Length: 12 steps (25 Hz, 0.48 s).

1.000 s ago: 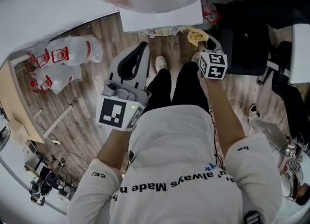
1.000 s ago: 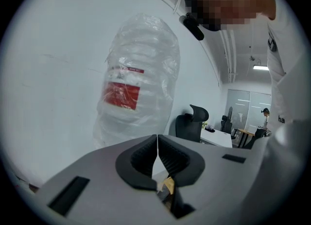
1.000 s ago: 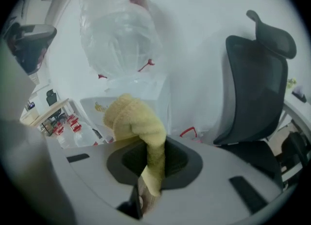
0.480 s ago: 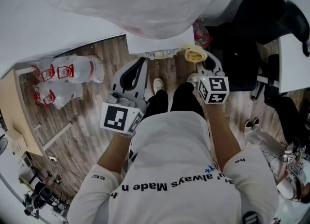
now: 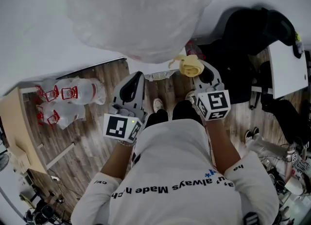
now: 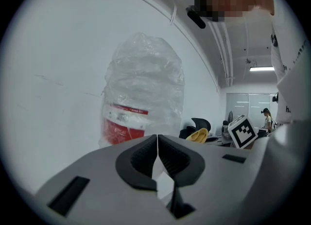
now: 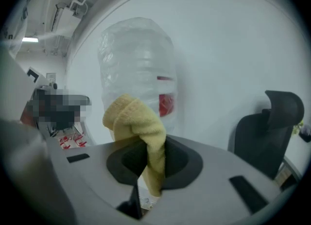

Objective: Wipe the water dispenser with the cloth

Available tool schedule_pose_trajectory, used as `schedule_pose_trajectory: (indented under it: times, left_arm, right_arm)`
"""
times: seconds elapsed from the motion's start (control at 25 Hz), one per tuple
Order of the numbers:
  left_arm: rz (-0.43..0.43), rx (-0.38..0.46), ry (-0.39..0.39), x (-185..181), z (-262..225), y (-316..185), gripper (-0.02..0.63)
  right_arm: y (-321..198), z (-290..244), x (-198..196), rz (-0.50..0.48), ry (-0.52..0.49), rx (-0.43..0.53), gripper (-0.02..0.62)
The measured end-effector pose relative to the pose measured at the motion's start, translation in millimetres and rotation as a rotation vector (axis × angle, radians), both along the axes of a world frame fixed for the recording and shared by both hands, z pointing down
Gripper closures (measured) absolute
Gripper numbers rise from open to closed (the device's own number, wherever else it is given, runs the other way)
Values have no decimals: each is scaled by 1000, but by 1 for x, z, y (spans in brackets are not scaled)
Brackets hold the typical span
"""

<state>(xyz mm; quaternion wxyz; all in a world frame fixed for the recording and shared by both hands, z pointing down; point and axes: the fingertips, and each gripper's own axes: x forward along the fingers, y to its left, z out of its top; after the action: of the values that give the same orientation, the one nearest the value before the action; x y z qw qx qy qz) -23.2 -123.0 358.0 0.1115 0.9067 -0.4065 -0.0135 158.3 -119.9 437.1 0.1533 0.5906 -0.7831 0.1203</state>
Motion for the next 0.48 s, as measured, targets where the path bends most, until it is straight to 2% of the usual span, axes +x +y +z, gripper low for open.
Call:
schedule_pose_trajectory:
  times: [0.48]
  left_arm:
    - [-4, 70, 1, -9, -50, -5, 580]
  right_arm:
    - [11, -92, -28, -84, 29, 144, 537]
